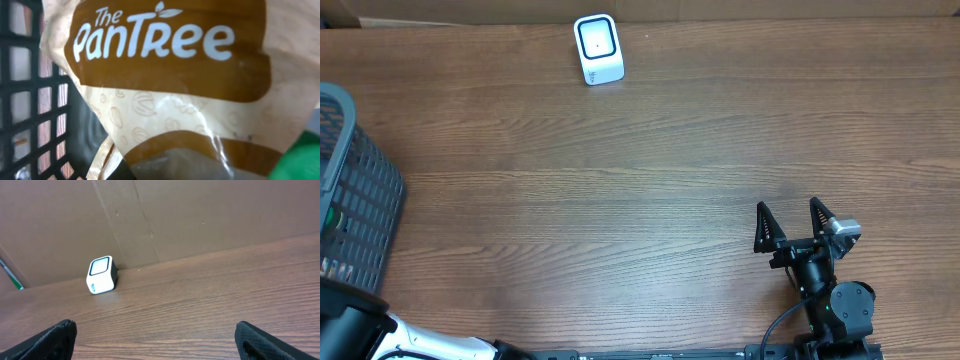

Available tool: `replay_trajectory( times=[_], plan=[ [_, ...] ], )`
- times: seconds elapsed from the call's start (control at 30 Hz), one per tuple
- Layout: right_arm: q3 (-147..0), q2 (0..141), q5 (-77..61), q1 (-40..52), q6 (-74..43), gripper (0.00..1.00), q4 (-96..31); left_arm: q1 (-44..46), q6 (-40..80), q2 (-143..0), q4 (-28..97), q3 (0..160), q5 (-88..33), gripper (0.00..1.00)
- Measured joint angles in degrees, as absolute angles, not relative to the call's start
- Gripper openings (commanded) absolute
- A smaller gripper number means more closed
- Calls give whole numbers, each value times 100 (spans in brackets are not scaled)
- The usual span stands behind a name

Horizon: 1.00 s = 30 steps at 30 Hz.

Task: Scan the item barcode
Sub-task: 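Lift the PanTree bag out and set it on the table center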

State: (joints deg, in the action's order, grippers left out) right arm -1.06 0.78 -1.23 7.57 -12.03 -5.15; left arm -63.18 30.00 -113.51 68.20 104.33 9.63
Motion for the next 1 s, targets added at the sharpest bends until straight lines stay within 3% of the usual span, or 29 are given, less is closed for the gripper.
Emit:
replay_trajectory(
  times=[0.63, 0.83, 1.0],
  plan=[
    [-106, 78, -121, 757, -1201, 100, -515, -6014, 2827, -11166, 7568, 12086, -119, 4],
    [-106, 78, -123, 757, -1203, 100, -510, -5354, 2786, -10403, 7730, 13152, -646, 4],
    [-106, 78, -121, 757, -1201, 100, -510, -4086, 2622, -9382, 7977, 13461, -945, 4]
  ],
)
